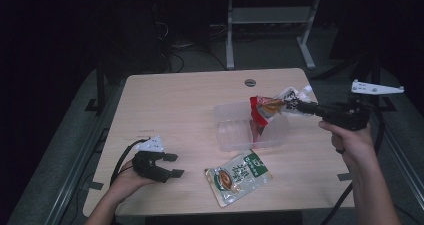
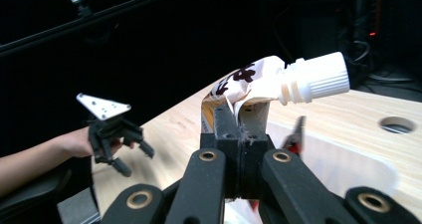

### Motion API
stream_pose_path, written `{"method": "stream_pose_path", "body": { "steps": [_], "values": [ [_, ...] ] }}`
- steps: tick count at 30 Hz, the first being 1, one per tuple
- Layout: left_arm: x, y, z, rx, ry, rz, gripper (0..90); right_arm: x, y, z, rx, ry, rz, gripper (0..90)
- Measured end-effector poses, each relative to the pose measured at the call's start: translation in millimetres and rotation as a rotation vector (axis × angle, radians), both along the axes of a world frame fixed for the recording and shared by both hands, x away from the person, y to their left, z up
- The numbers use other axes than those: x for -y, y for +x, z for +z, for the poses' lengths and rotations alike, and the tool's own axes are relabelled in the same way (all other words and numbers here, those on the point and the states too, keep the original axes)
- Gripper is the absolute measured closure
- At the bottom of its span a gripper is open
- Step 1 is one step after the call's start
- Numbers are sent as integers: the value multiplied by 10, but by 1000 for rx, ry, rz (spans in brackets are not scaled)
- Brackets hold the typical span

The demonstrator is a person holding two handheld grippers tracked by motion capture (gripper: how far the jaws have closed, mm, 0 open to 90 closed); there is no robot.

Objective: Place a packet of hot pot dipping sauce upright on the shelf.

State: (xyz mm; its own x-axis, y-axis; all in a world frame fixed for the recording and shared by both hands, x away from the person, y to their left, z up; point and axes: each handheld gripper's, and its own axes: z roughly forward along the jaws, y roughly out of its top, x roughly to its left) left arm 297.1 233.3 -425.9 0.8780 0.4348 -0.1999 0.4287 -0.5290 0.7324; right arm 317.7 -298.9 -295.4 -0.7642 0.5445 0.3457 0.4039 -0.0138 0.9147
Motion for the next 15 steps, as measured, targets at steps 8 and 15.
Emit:
{"method": "stream_pose_path", "body": {
  "steps": [8, 15],
  "values": [
    [2, 5, -7, 0, 5, -8, 334, 227, 10, -31, -5, -11, -88, 897],
    [14, 5, -18, -6, 10, -10, 329, 335, 28, -75, -16, -45, -152, 898]
  ]
}}
